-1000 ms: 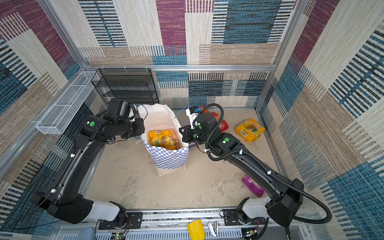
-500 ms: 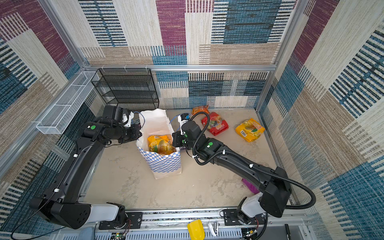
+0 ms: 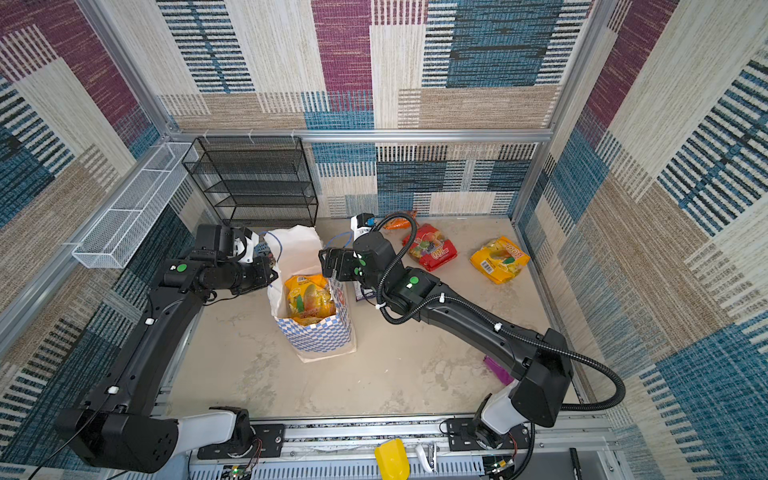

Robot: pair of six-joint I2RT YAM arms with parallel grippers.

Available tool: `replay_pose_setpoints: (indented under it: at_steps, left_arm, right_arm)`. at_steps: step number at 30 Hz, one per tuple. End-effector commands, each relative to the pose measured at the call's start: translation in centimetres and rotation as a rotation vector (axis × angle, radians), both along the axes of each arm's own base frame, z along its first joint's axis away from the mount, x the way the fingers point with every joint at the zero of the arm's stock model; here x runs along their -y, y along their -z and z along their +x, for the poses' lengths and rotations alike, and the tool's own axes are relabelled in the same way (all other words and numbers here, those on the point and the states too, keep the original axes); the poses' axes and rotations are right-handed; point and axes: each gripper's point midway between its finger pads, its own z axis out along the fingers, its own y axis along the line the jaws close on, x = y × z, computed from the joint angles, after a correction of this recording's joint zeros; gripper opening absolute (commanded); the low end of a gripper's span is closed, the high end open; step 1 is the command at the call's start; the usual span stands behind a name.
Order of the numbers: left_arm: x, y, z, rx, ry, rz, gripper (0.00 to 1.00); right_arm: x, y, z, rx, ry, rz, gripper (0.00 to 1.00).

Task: Place the snacks into the paper bag
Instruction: 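Swing the right gripper away from the paper bag toward the purple grape candy bag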

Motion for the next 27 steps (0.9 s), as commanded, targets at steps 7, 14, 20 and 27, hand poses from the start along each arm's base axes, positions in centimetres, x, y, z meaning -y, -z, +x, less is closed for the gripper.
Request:
replay_pose_setpoints:
  at_steps: [7, 14, 20, 27]
  left_arm:
    - [0.0, -2.2, -0.3, 0.111, 0.016, -0.025, 0.0]
    - [-1.0, -2.6, -0.6, 0.14, -0.02, 0.016, 0.0]
    - [-0.2, -2.5, -0.5, 0.13, 0.006, -0.026, 0.0]
    - [-0.3, -2.4, -0.7, 0.136, 0.006, -0.019, 0.0]
  right_arm:
    - [5.7, -7.8, -0.3, 0.168, 0.158, -0.076, 1.0]
    - [15.2, -8.9, -1.9, 0.16, 0.419, -0.135, 1.0]
    - [23.9, -4.0, -3.6, 0.02, 0.601, -0.06, 1.0]
    - [26.7, 6.0, -3.9, -0.149, 0.614, -0.066, 1.0]
